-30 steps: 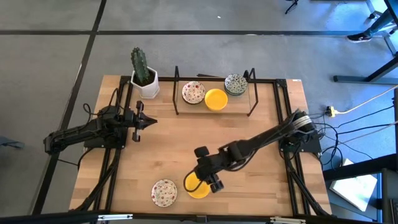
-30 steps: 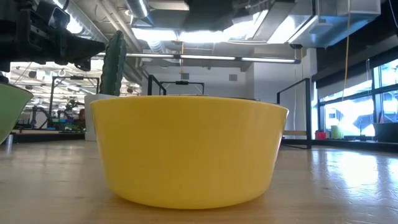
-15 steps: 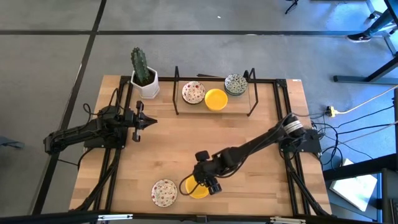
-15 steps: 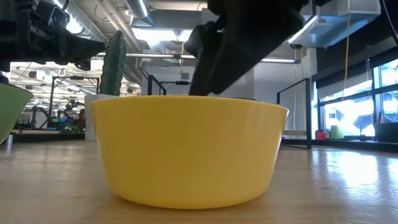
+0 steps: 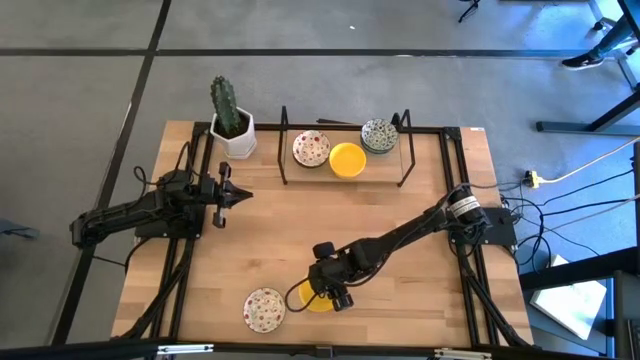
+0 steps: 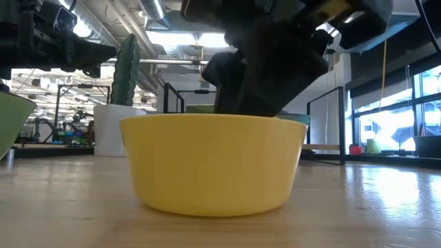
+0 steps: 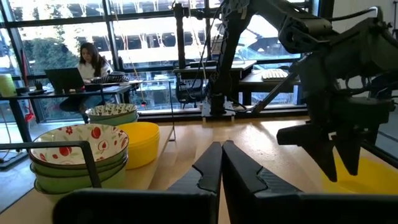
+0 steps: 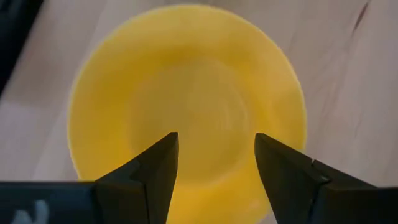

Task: Pick & Place Mini bowls
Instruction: Stack the yellow bowl on top of the yellow bowl on the shelf

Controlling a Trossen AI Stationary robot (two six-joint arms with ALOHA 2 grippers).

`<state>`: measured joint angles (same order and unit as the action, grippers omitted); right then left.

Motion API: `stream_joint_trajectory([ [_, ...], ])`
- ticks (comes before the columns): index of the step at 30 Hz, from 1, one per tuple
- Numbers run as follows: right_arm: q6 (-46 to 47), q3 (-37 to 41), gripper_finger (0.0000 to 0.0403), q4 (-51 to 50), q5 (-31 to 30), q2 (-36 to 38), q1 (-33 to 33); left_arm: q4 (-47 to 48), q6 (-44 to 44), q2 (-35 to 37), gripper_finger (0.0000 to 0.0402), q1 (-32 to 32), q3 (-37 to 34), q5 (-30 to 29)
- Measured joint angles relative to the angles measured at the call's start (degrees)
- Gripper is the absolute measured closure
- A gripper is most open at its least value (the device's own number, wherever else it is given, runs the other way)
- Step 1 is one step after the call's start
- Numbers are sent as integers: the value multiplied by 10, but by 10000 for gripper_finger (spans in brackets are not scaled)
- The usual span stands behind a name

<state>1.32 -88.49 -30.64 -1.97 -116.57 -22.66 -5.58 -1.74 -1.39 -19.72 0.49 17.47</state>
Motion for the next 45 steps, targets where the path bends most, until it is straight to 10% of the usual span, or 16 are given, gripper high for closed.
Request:
stream_joint_trajectory([
  [45, 11, -69, 199, -96, 22, -64, 37, 12, -10, 0, 396, 0, 0, -35],
])
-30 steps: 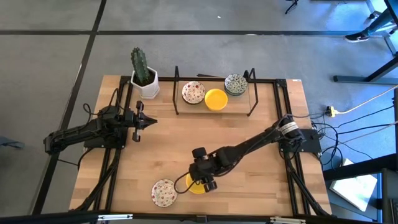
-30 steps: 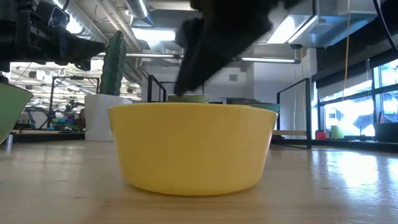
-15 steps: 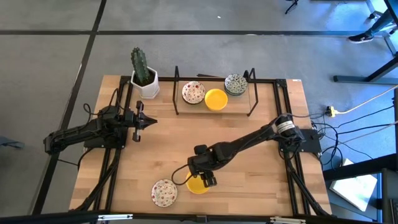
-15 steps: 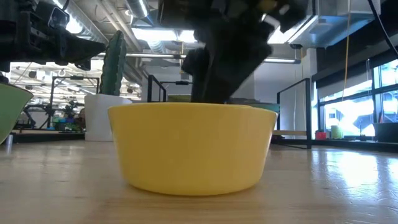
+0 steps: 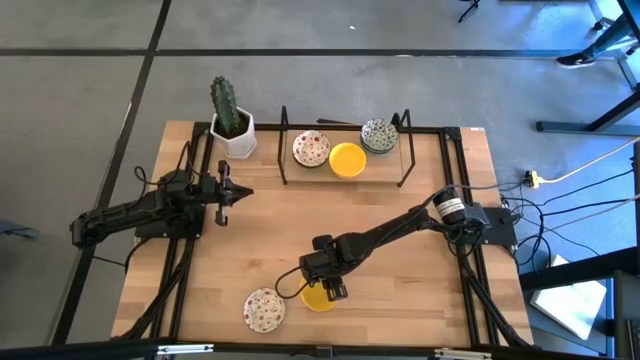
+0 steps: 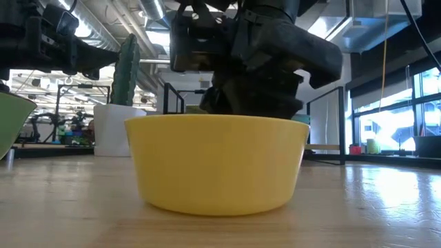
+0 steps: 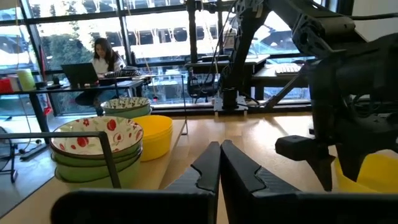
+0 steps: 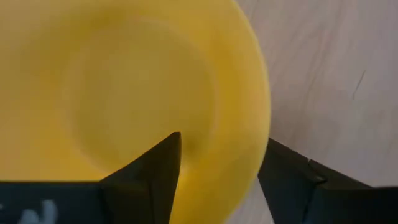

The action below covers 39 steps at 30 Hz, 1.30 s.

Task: Pick & Place Mini bowls
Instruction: Stack the yellow bowl on top of the yellow bowl on the shelf

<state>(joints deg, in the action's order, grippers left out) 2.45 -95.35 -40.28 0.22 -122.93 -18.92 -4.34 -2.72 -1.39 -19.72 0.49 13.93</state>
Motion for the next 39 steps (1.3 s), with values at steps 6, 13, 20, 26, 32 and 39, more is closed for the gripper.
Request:
stream_joint_trajectory([
  [6, -1, 0, 304, -2, 1, 0, 0, 0, 0, 0, 396, 0, 0, -19],
  [13, -12, -1, 387, -9, 48, 2, 8, 2, 0, 0, 395, 0, 0, -24],
  [20, -32, 0, 396, -7, 53, 67, 18, 4, 0, 0, 396, 0, 0, -24],
  [26, -37, 0, 399, -15, 54, 156, 27, 4, 0, 0, 394, 0, 0, -24],
  [32, -21, 0, 400, -11, 54, 272, 38, 6, 0, 0, 397, 0, 0, -24],
  [39, 1, 0, 398, -39, -30, 444, 43, 16, -4, 0, 394, 0, 0, -24],
])
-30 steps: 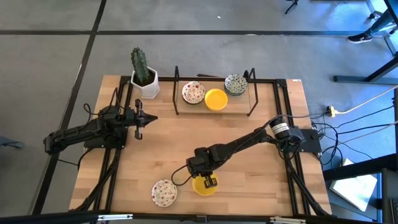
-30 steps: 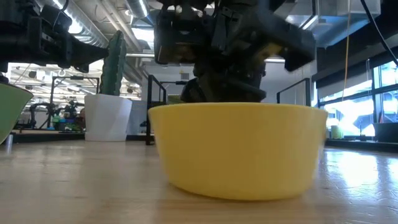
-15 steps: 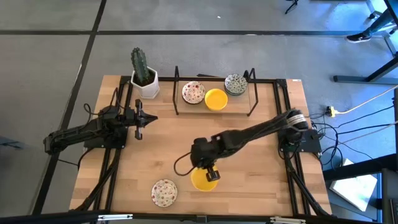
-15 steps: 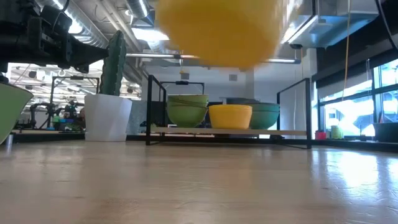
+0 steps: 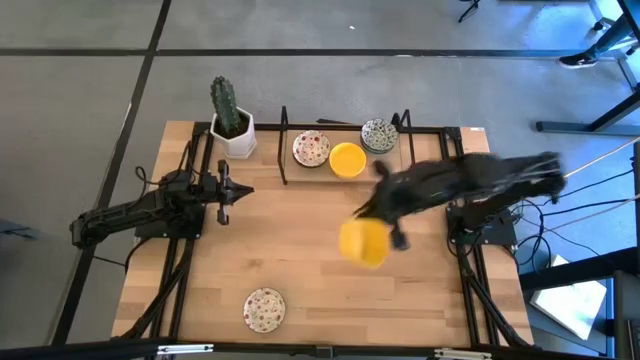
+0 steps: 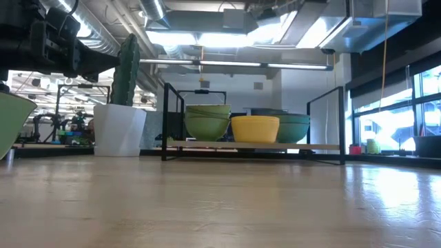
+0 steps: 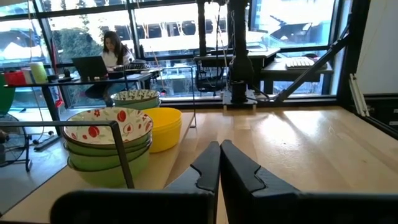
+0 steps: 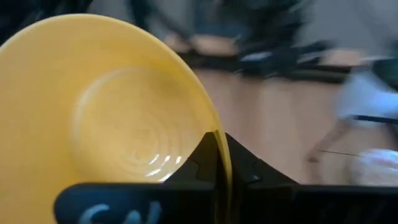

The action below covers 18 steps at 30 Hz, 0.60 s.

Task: Pick & Place Mini bowls
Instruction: Stack the yellow bowl on top of the yellow bowl on the shelf

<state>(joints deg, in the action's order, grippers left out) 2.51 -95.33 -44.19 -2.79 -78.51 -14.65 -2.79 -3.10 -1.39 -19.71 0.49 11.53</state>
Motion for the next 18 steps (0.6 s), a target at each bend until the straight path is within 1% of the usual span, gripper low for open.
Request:
stream_joint_trajectory([
  [4, 42, 6, 397, -40, -113, 91, -16, 0, -3, 0, 398, 0, 0, 0],
  [6, 76, 32, 397, -50, -162, 134, -29, 0, -6, 0, 399, 0, 0, 0],
  [8, 117, 75, 396, -50, -195, 176, -43, 0, -7, 0, 399, 0, 0, 0],
  [13, 200, 212, 396, -42, -238, 264, -76, 0, -7, 0, 395, 0, 0, 0],
  [18, 227, 343, 396, 26, -246, 352, -91, 0, -7, 0, 395, 0, 0, 0],
])
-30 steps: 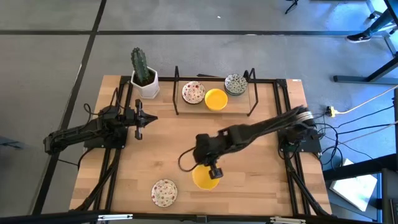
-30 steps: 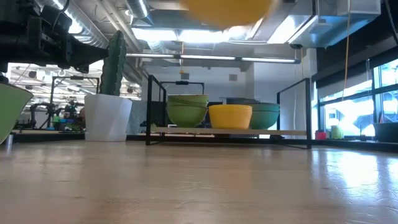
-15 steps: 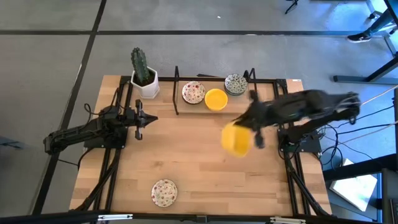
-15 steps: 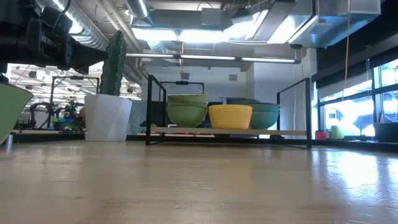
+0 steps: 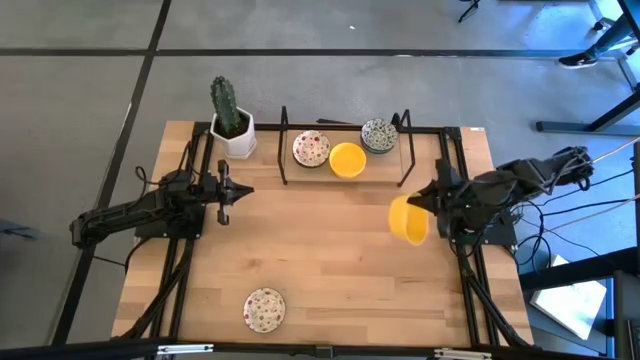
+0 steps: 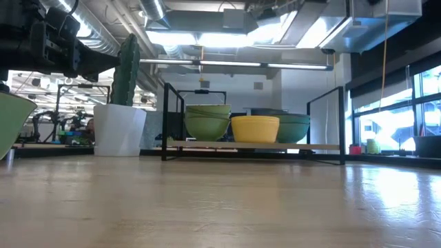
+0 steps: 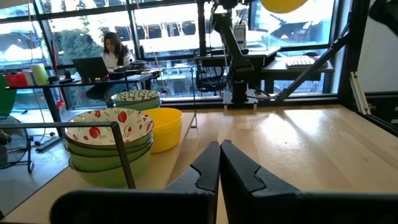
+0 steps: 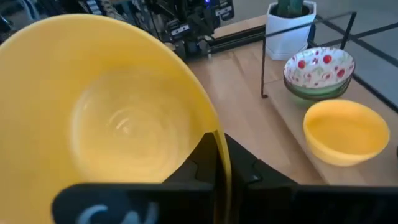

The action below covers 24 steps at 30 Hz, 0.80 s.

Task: Pick & Place Mini bowls
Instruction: Stack the yellow bowl on top of the yellow bowl on the shelf

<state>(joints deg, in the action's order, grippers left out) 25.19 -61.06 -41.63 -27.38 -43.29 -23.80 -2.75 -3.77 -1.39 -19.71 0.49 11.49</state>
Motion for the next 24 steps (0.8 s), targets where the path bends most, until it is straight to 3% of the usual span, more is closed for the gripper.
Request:
stream_joint_trajectory([
  [7, -2, 125, 396, 32, -34, 152, -1, 0, 0, 0, 399, 0, 0, 0],
  [12, -3, 211, 397, 96, -18, 245, -1, 0, 0, 0, 395, 0, 0, 0],
  [24, -73, 362, 396, 246, 0, 289, -1, 0, 0, 0, 399, 0, 0, -1],
])
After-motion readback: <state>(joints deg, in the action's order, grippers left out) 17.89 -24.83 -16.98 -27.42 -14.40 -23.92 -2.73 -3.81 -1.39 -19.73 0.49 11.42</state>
